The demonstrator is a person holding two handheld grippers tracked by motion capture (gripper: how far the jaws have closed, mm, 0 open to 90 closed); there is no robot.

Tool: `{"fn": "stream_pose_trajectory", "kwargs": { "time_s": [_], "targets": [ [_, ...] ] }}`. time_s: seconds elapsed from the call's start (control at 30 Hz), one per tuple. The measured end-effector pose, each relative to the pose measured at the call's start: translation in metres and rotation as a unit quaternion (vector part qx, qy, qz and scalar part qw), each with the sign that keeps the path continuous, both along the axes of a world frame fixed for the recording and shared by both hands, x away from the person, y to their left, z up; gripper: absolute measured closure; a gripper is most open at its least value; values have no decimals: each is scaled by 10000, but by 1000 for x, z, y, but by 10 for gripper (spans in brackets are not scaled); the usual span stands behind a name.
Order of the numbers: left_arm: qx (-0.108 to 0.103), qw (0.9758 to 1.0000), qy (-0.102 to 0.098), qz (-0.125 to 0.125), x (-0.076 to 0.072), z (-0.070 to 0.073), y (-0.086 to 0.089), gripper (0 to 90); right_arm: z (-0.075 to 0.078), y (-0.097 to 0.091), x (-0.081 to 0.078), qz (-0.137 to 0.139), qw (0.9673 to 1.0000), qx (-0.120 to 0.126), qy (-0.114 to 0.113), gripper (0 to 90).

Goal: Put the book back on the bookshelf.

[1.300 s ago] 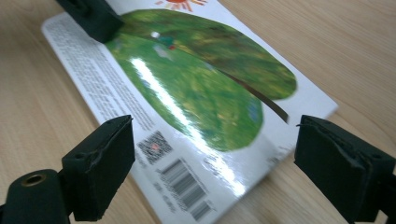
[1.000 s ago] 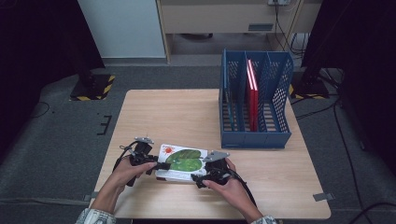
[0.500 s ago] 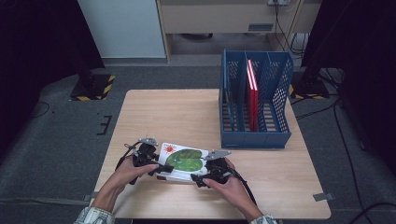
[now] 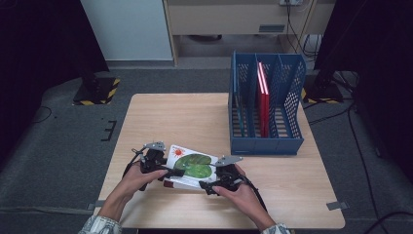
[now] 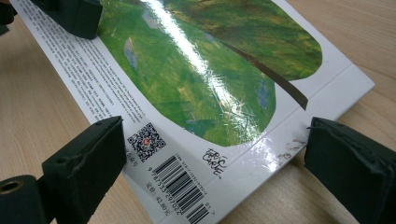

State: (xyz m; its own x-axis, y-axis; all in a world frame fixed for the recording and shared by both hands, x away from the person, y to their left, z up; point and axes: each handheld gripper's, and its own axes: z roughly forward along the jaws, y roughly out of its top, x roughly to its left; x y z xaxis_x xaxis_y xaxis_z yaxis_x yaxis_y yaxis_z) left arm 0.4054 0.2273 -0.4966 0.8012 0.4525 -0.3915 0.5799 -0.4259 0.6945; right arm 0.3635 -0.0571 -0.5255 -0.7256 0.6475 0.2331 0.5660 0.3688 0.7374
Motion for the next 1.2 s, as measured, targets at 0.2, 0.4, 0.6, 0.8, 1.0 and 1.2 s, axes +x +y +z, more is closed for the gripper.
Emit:
{"fn": "stream_pose_trajectory", "kwargs": {
  "time_s": [0.2, 0.4, 0.6, 0.8, 1.0, 1.2],
  "targets": [
    [-53, 9998, -177, -77, -5, 5, -1, 435, 0, -2, 0, 76, 10000, 60, 21, 52],
    [-104, 9991, -361, -188, -10, 10, -1, 479, 0, -4, 2, 121, 9998, 129, 114, 24],
    [-75, 9988, -444, -188, -13, 12, -1, 483, -2, -5, 6, 153, 9995, 168, 204, 11],
    [-141, 9977, -586, -297, -18, 14, 0, 534, -4, -8, 9, 187, 9990, 221, 354, 6],
    [-214, 9956, -738, -544, -24, 16, 2, 596, -6, -8, 12, 421, 9977, 318, 427, 6],
    [-236, 9956, -753, -505, -25, 15, 5, 606, -2, -6, 11, 479, 9984, 254, 175, 53]
  ]
}}
